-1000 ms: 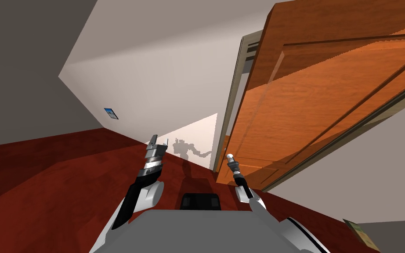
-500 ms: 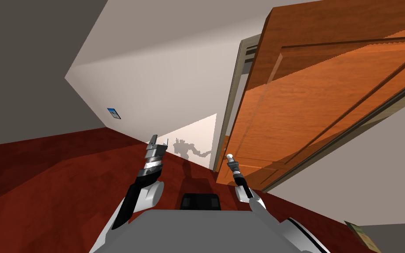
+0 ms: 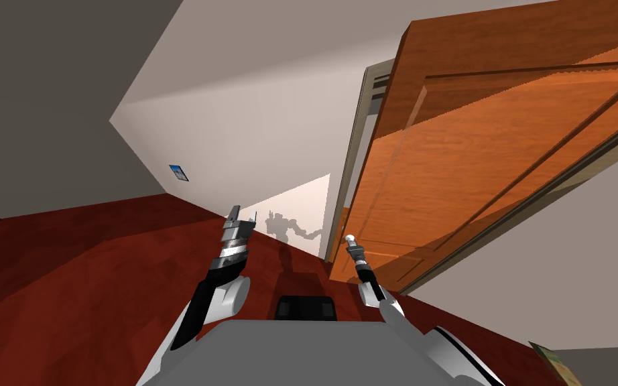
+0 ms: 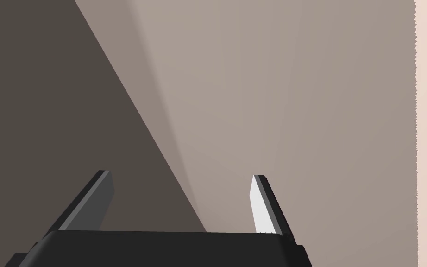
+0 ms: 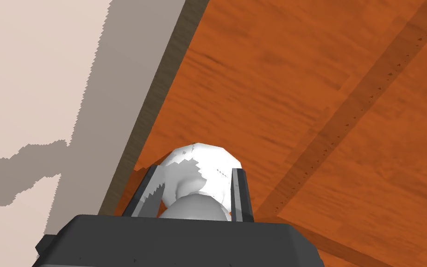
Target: Pull the door open
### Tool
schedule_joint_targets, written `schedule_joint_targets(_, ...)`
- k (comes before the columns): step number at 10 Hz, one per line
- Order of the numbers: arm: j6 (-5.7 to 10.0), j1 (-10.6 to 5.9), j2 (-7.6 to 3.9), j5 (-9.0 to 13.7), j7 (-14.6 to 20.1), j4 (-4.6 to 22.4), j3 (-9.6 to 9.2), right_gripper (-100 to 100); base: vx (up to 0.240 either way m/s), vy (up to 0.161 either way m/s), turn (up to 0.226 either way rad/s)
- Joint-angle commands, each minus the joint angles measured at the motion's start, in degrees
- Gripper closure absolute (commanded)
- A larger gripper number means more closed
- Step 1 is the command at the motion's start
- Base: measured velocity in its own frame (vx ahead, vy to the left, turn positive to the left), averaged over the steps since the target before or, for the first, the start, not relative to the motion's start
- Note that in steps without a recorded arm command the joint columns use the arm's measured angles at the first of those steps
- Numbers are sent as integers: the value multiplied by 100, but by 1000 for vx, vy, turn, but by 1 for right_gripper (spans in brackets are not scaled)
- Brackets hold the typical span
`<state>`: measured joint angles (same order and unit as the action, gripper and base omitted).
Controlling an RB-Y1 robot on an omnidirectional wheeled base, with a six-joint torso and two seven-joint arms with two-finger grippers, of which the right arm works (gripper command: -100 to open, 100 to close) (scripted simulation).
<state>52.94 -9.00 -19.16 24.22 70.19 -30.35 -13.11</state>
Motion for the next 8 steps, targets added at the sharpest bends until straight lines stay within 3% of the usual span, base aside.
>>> schedule_joint_targets(1,-136,112,22,74,286,-93,-52,100,-34,-23,24)
schedule_joint_targets(8,-151,85,10,236,1170,-82,-158,100,-18,-17,19)
